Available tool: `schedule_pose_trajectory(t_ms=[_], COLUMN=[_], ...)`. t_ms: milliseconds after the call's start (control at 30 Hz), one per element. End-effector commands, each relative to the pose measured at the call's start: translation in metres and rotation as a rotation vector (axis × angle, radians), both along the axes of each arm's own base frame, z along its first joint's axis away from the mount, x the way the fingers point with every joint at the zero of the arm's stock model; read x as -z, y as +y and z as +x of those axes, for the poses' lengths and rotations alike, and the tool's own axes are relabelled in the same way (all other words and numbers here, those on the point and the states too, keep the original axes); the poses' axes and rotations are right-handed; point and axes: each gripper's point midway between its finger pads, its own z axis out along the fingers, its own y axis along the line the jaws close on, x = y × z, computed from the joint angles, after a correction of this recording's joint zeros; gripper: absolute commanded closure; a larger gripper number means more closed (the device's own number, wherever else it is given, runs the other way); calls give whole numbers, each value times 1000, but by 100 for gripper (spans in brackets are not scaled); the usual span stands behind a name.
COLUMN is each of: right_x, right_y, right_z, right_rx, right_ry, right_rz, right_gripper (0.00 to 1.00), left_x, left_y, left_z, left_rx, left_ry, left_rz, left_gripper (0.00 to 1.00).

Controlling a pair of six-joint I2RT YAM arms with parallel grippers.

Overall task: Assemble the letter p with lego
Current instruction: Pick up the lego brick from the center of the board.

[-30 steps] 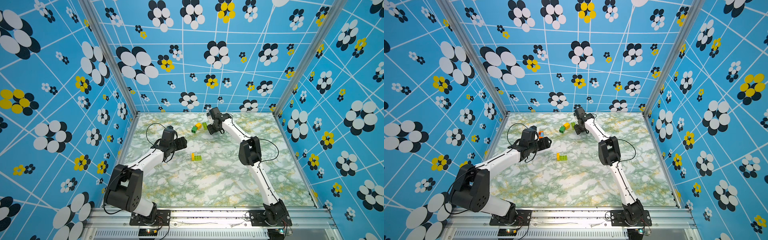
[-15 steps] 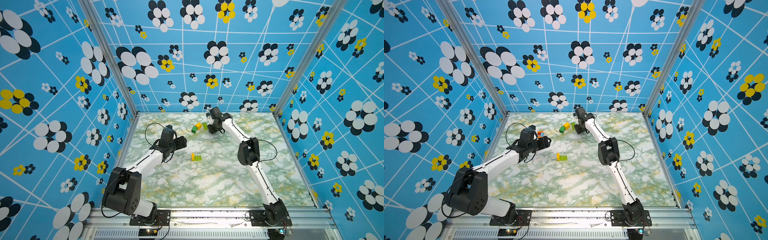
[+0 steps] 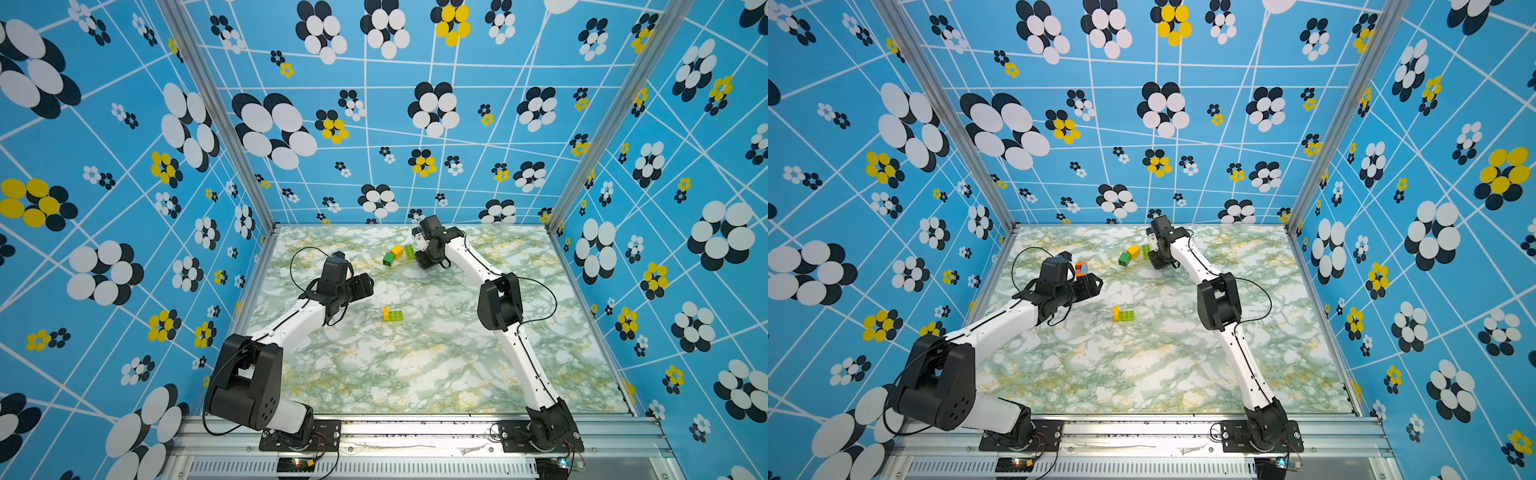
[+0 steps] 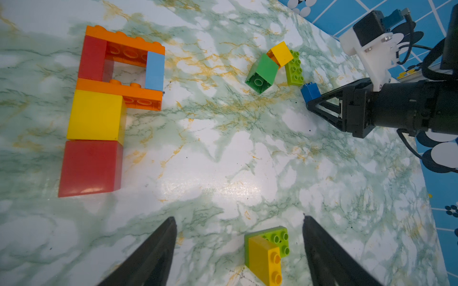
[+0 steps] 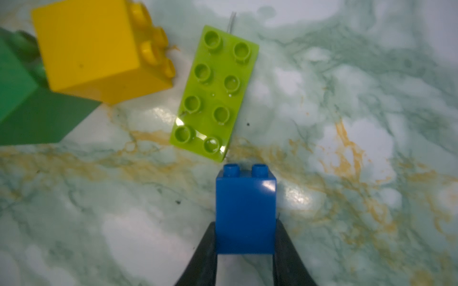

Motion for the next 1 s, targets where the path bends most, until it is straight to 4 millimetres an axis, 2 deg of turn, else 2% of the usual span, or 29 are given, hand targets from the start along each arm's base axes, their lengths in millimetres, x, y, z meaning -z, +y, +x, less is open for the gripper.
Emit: schedule_pose_trajectory(t_ms=[0, 233, 300, 400, 600, 700, 867, 967], right_x=[-34, -65, -59, -62, -77, -86, -98, -105], right_y=[7, 5, 3, 6, 26, 32, 45, 52], right_z=[-18, -71, -95, -125, -183, -206, -240, -251], right_rx=[-34, -41, -54, -89, -224, -277, -420, -484], right_ry=[-44, -134, -133, -161, -231, -267, -361, -404], right_rz=[58, 167, 180, 222, 366, 425, 503, 508], right_gripper=[81, 81, 81, 81, 81, 81, 82, 82], left_x=[-11, -12, -17, -27, -40, -41, -42, -45], left_y=[-2, -18, -28, -48, -88, -100, -108, -110], left_z=[-6, -24, -30, -41, -62, -70, -79, -84], left_rx=[12, 66, 102, 169, 319, 367, 403, 421], left_ry=[19, 79, 87, 77, 47, 50, 67, 73], left_rz=[-31, -55, -66, -73, -113, -141, -178, -192], left_gripper=[19, 20, 21, 21, 24, 26, 28, 30])
